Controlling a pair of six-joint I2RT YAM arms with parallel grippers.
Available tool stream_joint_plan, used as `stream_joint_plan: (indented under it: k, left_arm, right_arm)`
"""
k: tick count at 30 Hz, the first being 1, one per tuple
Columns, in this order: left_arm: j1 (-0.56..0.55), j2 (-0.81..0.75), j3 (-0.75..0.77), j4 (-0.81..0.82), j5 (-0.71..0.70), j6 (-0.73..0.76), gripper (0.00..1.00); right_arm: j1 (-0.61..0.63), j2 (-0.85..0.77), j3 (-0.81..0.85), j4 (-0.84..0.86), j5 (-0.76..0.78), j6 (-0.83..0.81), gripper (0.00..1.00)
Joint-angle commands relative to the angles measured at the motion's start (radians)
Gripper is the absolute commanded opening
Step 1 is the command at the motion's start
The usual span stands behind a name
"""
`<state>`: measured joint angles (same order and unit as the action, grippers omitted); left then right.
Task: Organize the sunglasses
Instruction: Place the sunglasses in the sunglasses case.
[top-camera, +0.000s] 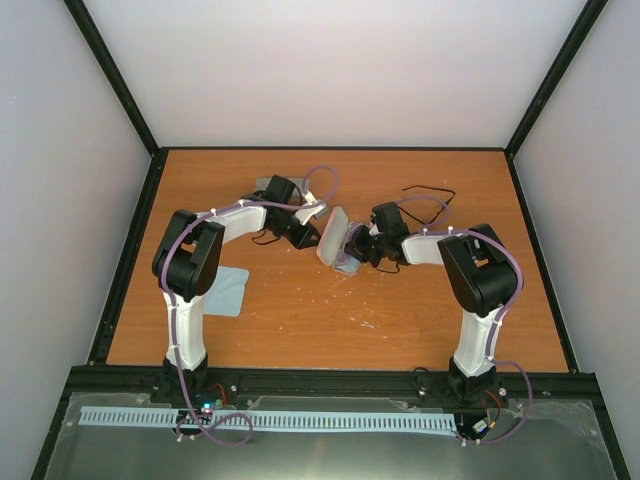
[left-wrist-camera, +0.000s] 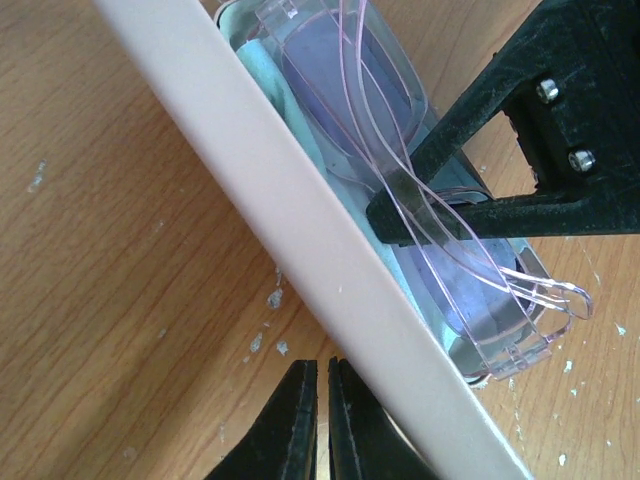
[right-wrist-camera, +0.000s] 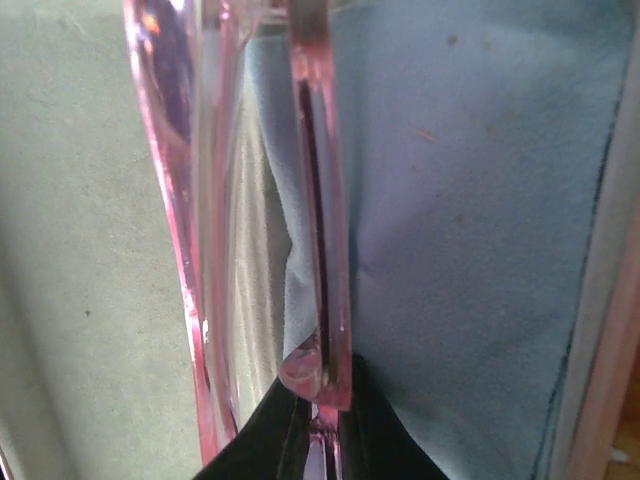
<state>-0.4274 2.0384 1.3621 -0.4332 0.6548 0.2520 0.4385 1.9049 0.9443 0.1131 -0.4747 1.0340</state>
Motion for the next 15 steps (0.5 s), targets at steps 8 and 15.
stream_joint_plan:
  k: [8,15]
  left_arm:
    - [-0.006,-0.048,-0.001,0.029,0.026,-0.013,0.08]
    - [-0.007,-0.043,0.009,0.030,0.028,-0.015,0.08]
  right_arm:
    - [0.012,0.016,0.060,-0.095,0.046,-0.065,0.16]
    - [0.012,0.001,0.080,-0.159,0.074,-0.104,0.27]
